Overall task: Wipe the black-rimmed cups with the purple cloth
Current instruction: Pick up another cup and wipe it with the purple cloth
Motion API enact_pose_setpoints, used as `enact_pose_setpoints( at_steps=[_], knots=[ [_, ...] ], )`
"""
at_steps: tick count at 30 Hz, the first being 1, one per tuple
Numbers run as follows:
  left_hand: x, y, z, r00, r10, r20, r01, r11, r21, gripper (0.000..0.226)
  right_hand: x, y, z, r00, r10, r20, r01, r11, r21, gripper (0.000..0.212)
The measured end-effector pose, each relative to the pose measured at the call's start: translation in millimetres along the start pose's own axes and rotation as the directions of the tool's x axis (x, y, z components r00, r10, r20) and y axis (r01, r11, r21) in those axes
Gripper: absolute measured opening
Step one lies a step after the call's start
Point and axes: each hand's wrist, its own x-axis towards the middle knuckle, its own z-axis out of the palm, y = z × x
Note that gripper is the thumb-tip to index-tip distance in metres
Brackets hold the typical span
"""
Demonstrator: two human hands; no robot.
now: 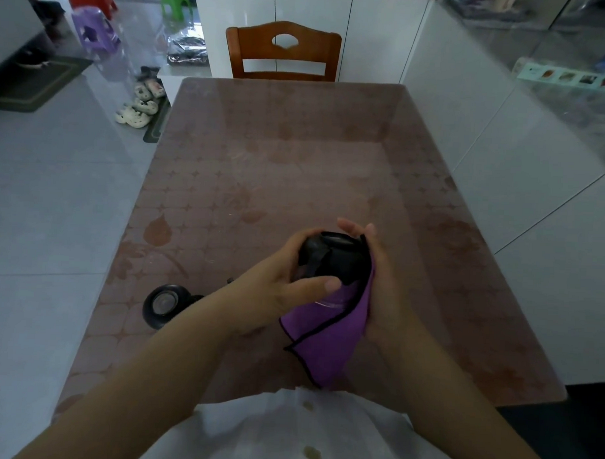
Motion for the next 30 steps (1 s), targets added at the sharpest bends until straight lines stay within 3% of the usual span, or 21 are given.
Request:
enact_pose_setpoints(
  at_steps=[3, 5, 11, 18, 21, 27, 30],
  knots=[
    [0, 5, -6, 0.995, -0.043, -0.085, 0.06, 0.975, 0.213, 0.082, 2, 1, -5, 0.997, -0.062, -0.048, 0.061, 0.998, -0.03, 0.041],
    [0, 5, -7, 0.988, -0.038, -0.149, 0.075, 0.964, 0.255, 0.083, 2, 0, -5, 0.991, -0.106, -0.081, 0.099, 0.992, -0.083, 0.039],
    [-5, 4, 14, 0.954, -0.01, -0.301, 0.038, 0.996, 0.085, 0.077, -2, -1, 4, 0.933, -0.337, -0.125, 0.268, 0.885, -0.38, 0.022],
    [0, 6, 25, 0.906, 0.025, -0.423, -0.023, 1.0, 0.009, 0.07, -2, 0, 11, 0.85, -0.523, -0.062, 0.441, 0.772, -0.458, 0.022],
    [-1, 4, 20, 0.915, 0.01, -0.403, -0.031, 0.998, -0.045, 0.068, -1, -3, 10, 0.846, -0.529, -0.071, 0.443, 0.77, -0.459, 0.029],
    [-3, -4, 3, 0.944, 0.017, -0.329, -0.08, 0.981, -0.179, 0.056, -5, -23, 1, 0.909, -0.414, -0.04, 0.37, 0.849, -0.376, 0.039],
    [-3, -11, 2, 0.948, 0.051, -0.314, -0.09, 0.99, -0.113, 0.068, -13, -31, 11, 0.896, -0.421, 0.143, 0.425, 0.718, -0.551, 0.035]
  ],
)
